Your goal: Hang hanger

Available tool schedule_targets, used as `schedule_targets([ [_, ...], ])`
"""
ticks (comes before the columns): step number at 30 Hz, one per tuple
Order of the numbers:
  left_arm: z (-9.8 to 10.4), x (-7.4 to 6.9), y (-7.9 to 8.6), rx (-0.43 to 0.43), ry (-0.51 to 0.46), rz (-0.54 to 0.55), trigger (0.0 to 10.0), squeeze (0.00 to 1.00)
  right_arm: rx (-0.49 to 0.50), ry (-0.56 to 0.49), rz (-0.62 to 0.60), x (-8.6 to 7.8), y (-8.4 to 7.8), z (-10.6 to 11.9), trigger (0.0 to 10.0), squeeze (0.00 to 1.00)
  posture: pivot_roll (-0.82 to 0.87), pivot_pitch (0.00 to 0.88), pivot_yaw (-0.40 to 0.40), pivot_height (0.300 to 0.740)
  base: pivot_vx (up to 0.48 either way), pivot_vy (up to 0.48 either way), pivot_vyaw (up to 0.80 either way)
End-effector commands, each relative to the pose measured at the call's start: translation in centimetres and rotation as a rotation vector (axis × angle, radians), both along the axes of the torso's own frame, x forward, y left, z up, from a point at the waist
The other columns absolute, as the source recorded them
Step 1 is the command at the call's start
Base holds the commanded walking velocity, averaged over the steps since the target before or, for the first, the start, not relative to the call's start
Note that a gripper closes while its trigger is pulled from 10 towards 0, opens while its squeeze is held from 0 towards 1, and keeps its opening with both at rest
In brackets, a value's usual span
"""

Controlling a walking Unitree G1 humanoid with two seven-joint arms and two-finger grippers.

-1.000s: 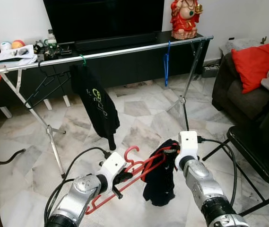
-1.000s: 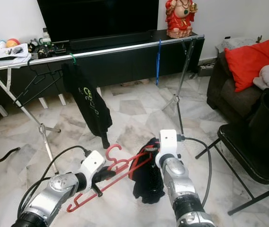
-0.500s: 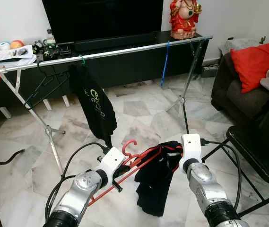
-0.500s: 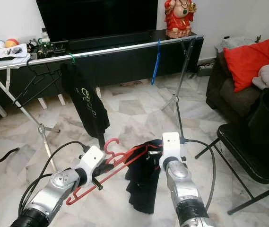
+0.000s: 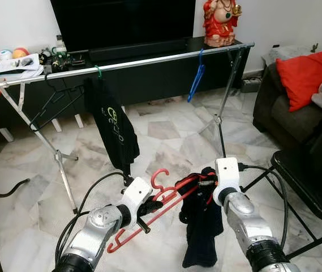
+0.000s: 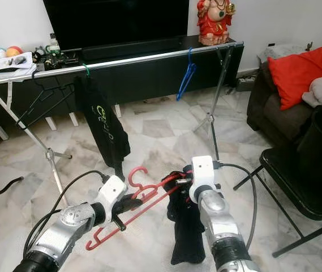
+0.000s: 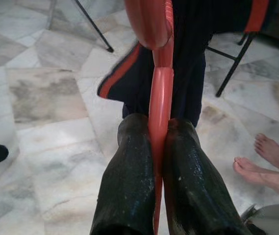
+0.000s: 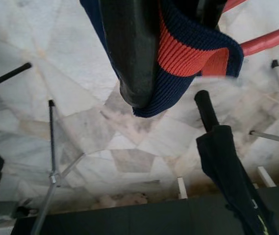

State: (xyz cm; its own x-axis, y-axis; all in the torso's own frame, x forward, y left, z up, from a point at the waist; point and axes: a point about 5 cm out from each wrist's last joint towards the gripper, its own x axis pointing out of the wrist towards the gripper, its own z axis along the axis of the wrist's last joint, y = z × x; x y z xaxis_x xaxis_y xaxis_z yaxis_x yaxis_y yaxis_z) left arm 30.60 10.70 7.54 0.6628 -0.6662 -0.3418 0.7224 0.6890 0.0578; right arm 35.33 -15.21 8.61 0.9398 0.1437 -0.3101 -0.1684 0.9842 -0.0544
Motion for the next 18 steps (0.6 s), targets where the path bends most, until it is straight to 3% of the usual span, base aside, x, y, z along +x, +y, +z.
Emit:
schedule_targets([
  [1,0.3,-0.1,0.4,-0.011,-0.003,-0.003,10.0,0.0,-0.007,-0.045,0.011,0.6,0.2,1.2,10.0,0.0,0.06,0.066,0.043,0.74,0.0,0.0,0.0],
  [10,0.3,-0.3,0.5,-0.012,0.011,-0.026,10.0,0.0,-0.04,-0.055,0.007,0.9,-0.2,1.5,10.0,0.0,0.06,0.067,0.044,0.74,0.0,0.0,0.0],
  [18,0.4,0.1,0.5,0.009,-0.011,0.002,10.0,0.0,-0.02,-0.036,0.091,0.5,1.4,1.3,10.0,0.0,0.06,0.068,0.044,0.74,0.0,0.0,0.0],
])
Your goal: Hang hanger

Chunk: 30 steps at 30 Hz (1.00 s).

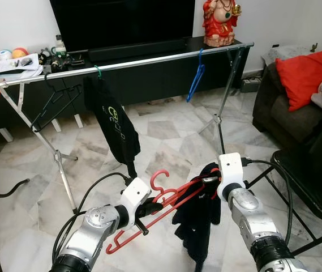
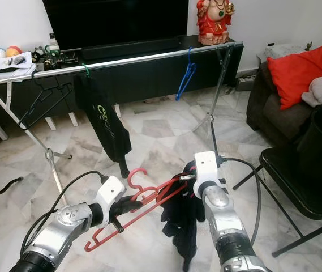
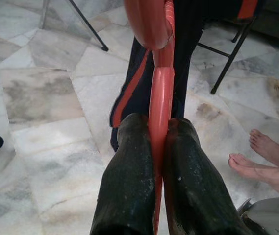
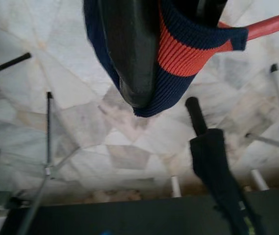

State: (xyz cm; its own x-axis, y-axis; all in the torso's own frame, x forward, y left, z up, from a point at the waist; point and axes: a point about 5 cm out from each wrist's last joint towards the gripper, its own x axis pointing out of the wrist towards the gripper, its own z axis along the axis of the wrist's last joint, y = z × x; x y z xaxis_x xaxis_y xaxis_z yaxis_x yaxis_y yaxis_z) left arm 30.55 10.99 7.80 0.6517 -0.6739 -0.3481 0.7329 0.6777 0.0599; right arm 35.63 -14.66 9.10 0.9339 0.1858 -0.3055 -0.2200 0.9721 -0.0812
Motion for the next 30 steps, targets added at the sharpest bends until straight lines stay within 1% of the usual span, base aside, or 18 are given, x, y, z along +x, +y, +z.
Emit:
schedule_targets([
  [1,0.1,0.2,0.2,0.007,-0.016,0.023,10.0,0.0,0.008,-0.026,0.049,0.1,1.0,0.8,10.0,0.0,0.06,0.068,0.044,0.74,0.0,0.0,0.0],
  [5,0.1,0.4,0.2,0.012,-0.018,0.033,10.0,0.0,0.021,-0.035,0.099,-0.2,1.9,1.2,10.0,0.0,0.06,0.069,0.045,0.74,0.0,0.0,0.0],
  [9,0.1,0.9,0.4,0.049,-0.039,0.082,10.0,0.0,0.035,-0.036,0.117,-0.6,2.4,1.6,10.0,0.0,0.06,0.07,0.046,0.74,0.0,0.0,0.0],
  [11,0.0,1.1,0.4,0.053,-0.043,0.093,10.0,0.0,0.051,-0.038,0.128,-0.8,2.7,1.7,10.0,0.0,0.05,0.071,0.045,0.74,0.0,0.0,0.0],
  [13,0.0,1.3,0.4,0.072,-0.052,0.12,10.0,0.0,0.066,-0.034,0.135,-1.0,3.0,1.7,10.0,0.0,0.05,0.071,0.045,0.74,0.0,0.0,0.0],
  [14,0.0,1.7,0.5,0.093,-0.063,0.164,10.0,0.0,0.066,-0.031,0.122,-1.2,3.1,1.7,10.0,0.0,0.05,0.071,0.046,0.74,0.0,0.0,0.0],
  [17,0.0,2.3,0.9,0.124,-0.076,0.248,10.0,0.0,0.045,-0.035,0.075,-1.3,2.7,1.8,10.0,0.0,0.05,0.071,0.046,0.74,0.0,0.0,0.0],
  [18,0.0,2.4,1.0,0.133,-0.074,0.257,10.0,0.0,0.035,-0.034,0.056,-1.3,2.4,1.7,10.0,0.0,0.04,0.068,0.046,0.74,0.0,0.0,0.0],
  [20,-0.1,2.5,1.1,0.158,-0.073,0.257,10.0,0.0,0.014,-0.028,0.006,-1.3,1.7,1.5,10.0,0.0,0.04,0.068,0.046,0.74,0.0,0.0,0.0],
  [21,-0.1,2.5,1.3,0.174,-0.075,0.26,10.0,0.0,-0.014,-0.023,-0.029,-1.2,1.1,1.2,10.0,0.0,0.05,0.066,0.046,0.74,0.0,0.0,0.0],
  [24,-0.1,2.6,1.8,0.188,-0.077,0.276,10.0,0.0,-0.033,-0.021,-0.078,-1.2,0.4,1.0,10.0,0.0,0.05,0.064,0.045,0.74,0.0,0.0,0.0],
  [27,-0.1,2.6,1.8,0.186,-0.079,0.279,10.0,0.0,-0.04,-0.02,-0.101,-1.1,0.1,1.0,10.0,0.0,0.05,0.064,0.045,0.74,0.0,0.0,0.0],
  [30,-0.2,2.6,1.7,0.182,-0.078,0.268,10.0,0.0,-0.038,-0.017,-0.1,-1.1,0.3,1.0,10.0,0.0,0.05,0.062,0.045,0.74,0.0,0.0,0.0],
])
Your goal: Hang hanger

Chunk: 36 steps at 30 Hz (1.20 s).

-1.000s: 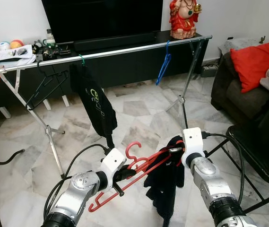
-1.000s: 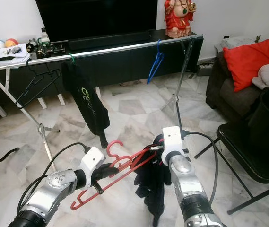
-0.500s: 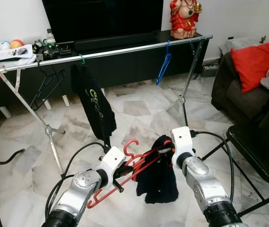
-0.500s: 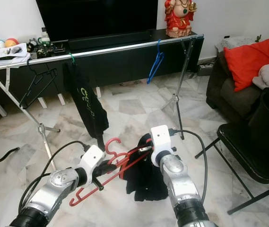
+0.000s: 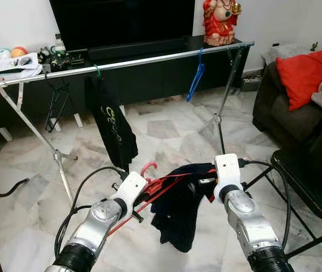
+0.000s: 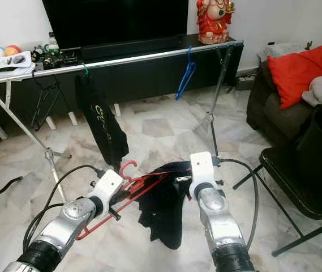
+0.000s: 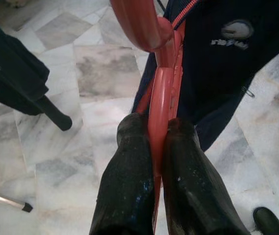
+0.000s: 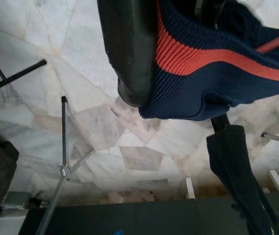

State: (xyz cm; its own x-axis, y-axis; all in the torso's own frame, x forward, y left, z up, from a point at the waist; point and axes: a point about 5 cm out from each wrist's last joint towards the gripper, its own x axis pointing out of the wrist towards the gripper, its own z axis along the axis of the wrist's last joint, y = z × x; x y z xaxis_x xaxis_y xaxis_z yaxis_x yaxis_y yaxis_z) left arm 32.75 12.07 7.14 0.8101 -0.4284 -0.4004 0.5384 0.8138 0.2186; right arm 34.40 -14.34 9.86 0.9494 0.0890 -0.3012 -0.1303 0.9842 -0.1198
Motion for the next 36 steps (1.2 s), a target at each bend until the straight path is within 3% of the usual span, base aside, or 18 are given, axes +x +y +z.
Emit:
schedule_targets([
  [1,0.4,0.3,0.5,0.016,-0.021,0.014,10.0,0.0,0.003,-0.009,-0.007,0.1,0.1,0.2,10.0,0.0,0.05,0.062,0.045,0.74,0.0,0.0,0.0],
  [4,0.3,0.0,-0.3,-0.007,-0.006,-0.036,10.0,0.0,0.019,-0.023,0.038,0.1,1.0,0.4,10.0,0.0,0.05,0.06,0.047,0.74,0.0,0.0,0.0],
  [10,0.5,-0.1,-1.0,-0.037,-0.011,-0.081,10.0,0.0,0.022,-0.036,0.051,0.2,1.2,0.6,10.0,0.0,0.05,0.059,0.049,0.74,0.0,0.0,0.0],
  [26,0.6,-1.1,-0.8,-0.099,0.015,-0.191,10.0,0.0,-0.056,-0.067,0.022,1.7,-0.7,1.8,10.0,0.0,0.06,0.064,0.045,0.74,0.0,0.0,0.0],
  [32,0.9,-1.0,-0.9,-0.109,-0.003,-0.178,10.0,0.0,-0.045,-0.049,0.063,1.6,0.1,1.5,10.0,0.0,0.06,0.068,0.041,0.74,0.0,0.0,0.0],
  [36,1.1,-1.0,-1.5,-0.144,-0.007,-0.184,10.0,0.0,-0.027,-0.027,0.153,1.0,1.6,0.8,10.0,0.0,0.06,0.068,0.041,0.74,0.0,0.0,0.0],
])
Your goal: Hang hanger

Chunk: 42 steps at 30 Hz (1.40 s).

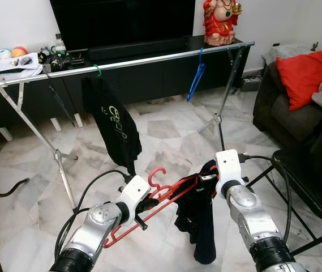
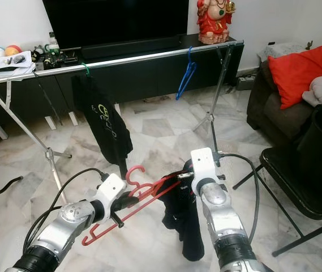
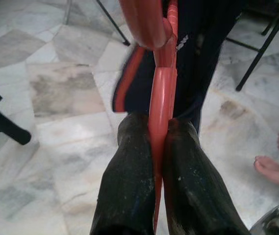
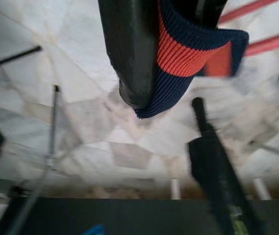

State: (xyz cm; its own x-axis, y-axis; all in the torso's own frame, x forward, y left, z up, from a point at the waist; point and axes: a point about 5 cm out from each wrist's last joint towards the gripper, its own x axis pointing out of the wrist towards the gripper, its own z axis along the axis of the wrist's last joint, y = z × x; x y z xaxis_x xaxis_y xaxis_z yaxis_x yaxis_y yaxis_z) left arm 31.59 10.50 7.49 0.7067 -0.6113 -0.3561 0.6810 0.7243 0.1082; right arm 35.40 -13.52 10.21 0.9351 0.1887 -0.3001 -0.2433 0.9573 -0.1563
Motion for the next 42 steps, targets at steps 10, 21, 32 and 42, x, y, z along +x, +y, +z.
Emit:
schedule_targets([
  [10,0.6,0.3,0.2,0.006,-0.04,0.017,10.0,0.0,0.019,-0.025,0.071,-0.2,1.4,0.9,10.0,0.0,0.05,0.071,0.043,0.74,0.0,0.0,0.0],
  [21,0.2,0.7,0.4,0.077,-0.056,0.064,10.0,0.0,0.096,-0.074,0.065,-0.9,2.9,2.8,10.0,0.0,0.05,0.072,0.045,0.74,0.0,0.0,0.0],
  [32,0.1,1.3,1.0,0.124,-0.081,0.144,10.0,0.0,0.027,-0.032,-0.059,-1.2,1.5,1.5,10.0,0.0,0.05,0.072,0.041,0.74,0.0,0.0,0.0],
  [42,0.2,1.1,0.8,0.092,-0.082,0.101,10.0,0.0,-0.007,0.009,-0.223,-1.2,-1.2,0.0,10.0,0.0,0.05,0.071,0.044,0.74,0.0,0.0,0.0],
])
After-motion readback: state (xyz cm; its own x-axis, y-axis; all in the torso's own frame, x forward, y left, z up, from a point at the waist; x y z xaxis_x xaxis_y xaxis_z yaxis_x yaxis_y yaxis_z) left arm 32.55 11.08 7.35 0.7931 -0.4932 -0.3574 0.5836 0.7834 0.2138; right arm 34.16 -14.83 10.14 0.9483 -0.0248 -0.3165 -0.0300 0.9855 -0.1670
